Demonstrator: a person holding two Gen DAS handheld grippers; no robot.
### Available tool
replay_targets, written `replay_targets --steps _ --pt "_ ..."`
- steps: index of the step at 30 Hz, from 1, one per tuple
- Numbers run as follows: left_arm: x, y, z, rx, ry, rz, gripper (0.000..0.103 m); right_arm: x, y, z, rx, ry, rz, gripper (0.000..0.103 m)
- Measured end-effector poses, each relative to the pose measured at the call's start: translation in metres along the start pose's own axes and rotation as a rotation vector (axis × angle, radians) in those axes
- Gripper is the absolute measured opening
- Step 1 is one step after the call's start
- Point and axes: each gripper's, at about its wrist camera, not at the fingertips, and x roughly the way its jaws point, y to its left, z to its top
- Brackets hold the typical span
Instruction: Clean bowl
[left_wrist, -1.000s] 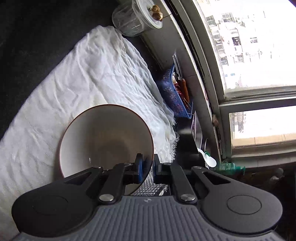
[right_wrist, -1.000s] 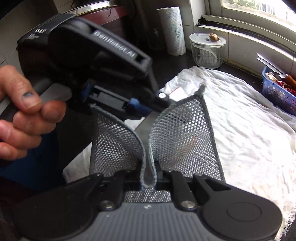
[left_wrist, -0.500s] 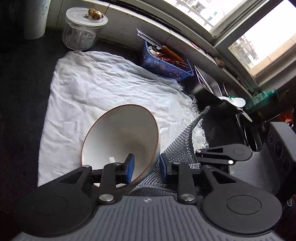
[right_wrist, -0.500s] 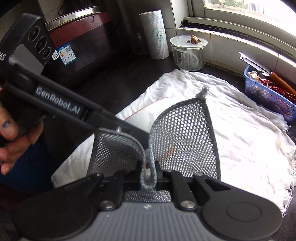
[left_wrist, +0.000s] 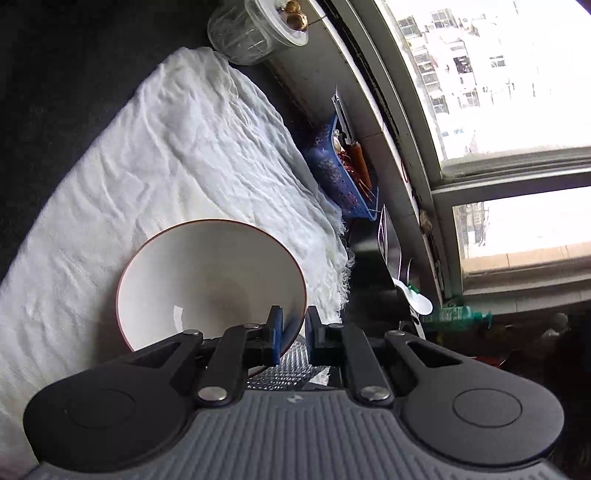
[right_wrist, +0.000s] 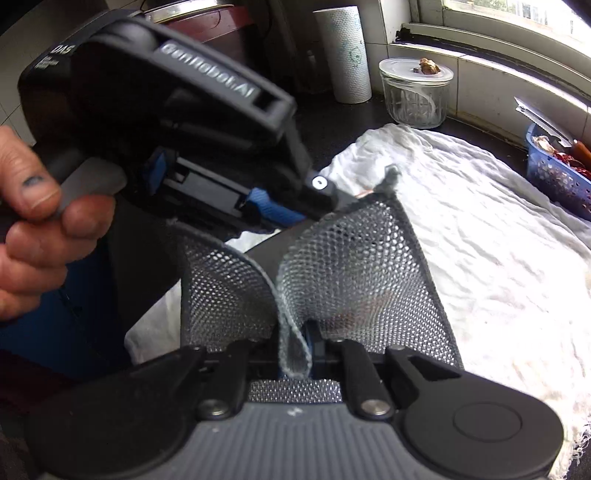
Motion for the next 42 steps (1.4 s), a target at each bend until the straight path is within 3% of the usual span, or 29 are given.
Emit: replay_targets --steps 2,4,7,12,15,17,23,30,34,37,42 --pt "0.002 0.004 0.001 -0.046 -0.014 -0.017 0.011 0.003 0.003 0.001 0.002 0.002 0.015 0.011" --pt "0.002 -0.003 0.002 0.018 -0.002 0.012 0.012 0.005 0.004 0.001 -0.001 0.001 0.008 0.011" --pt "-0.002 -0.028 0.001 0.258 0.011 0.127 0.014 0.003 -0.003 0.003 0.029 -0.005 -0.013 0.010" --pt "0.001 -0.056 -0.006 0.575 0.095 0.242 0.016 -0.007 -0.019 0.003 0.061 -0.023 -0.061 0.010" --pt "0.005 -0.065 -0.011 0.659 0.120 0.284 0.016 -0.010 -0.024 0.004 0.063 -0.029 -0.079 0.010" --pt "0.008 -0.061 -0.013 0.652 0.133 0.286 0.016 -0.013 -0.026 0.006 0.064 -0.039 -0.093 0.010" --pt "0.003 -0.035 -0.008 0.347 0.078 0.124 0.011 -0.018 -0.020 0.004 0.042 -0.026 -0.093 0.010" --pt "0.002 -0.012 -0.004 0.062 -0.038 0.024 0.009 0.001 0.004 0.000 0.017 0.015 -0.036 0.011" --pt "0.003 -0.027 -0.005 0.207 -0.016 0.084 0.010 0.004 0.007 -0.001 0.010 0.016 -0.034 0.011" --pt "0.001 -0.043 -0.008 0.383 0.009 0.167 0.013 -0.001 -0.003 0.000 0.043 0.002 -0.049 0.010" --pt "0.006 -0.070 -0.022 0.727 0.124 0.310 0.016 -0.009 -0.017 0.000 0.061 -0.010 -0.085 0.010"
